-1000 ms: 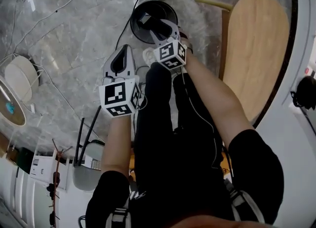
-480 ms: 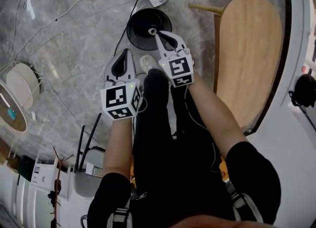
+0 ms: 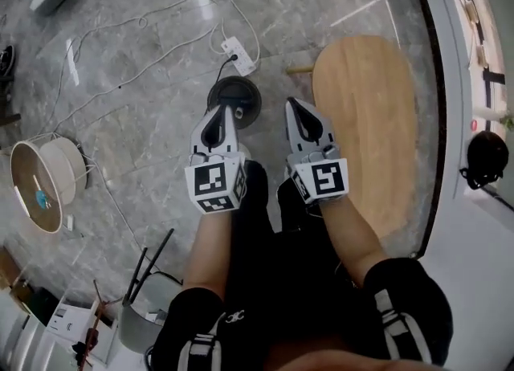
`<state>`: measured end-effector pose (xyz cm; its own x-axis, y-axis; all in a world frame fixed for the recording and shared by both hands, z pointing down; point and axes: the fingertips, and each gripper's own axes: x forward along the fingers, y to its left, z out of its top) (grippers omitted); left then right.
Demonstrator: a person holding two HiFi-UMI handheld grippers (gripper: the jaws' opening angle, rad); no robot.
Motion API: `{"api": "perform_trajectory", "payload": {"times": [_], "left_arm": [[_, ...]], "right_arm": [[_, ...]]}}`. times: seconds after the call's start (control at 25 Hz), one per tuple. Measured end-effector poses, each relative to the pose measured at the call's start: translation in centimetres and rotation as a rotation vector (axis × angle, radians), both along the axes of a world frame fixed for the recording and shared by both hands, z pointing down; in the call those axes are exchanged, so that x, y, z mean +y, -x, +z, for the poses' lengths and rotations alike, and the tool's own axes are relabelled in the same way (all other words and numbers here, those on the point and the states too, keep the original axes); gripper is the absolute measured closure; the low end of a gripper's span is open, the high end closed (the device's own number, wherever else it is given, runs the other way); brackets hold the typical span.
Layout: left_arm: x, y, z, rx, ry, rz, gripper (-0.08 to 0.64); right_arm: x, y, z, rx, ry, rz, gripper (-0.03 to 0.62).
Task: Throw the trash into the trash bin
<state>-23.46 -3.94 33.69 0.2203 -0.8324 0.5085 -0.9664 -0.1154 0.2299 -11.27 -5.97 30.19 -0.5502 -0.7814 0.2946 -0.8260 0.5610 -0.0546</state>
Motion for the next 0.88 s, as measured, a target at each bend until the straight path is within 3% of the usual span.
{"api": "perform_trajectory", "payload": {"times": [0.2,0.52,0.72,0.88], "left_arm": [[-0.4,-3.0,-10.3,-0.003,-0.104,0.002,0.547],[2.4,-7.6,-26.4,-0.022,-0.256,-0.008,0.548],[4.4,-11.8,-33.1,-0.052,-0.343,0.065,0.546],[5.9,-13.4,-36.5,-0.084,-0.403,0.078,0.547]], "right_arm": [[-0.2,-3.5,-11.4,-0.058,-0.122,0.055,0.58],[3.3,-9.6,-26.4,-0.149,-0.232,0.123,0.581],[4.8,-13.5,-32.8,-0.192,-0.315,0.146,0.581],[5.9,-14.8,-36.5,-0.213,-0.363,0.132,0.581]]}}
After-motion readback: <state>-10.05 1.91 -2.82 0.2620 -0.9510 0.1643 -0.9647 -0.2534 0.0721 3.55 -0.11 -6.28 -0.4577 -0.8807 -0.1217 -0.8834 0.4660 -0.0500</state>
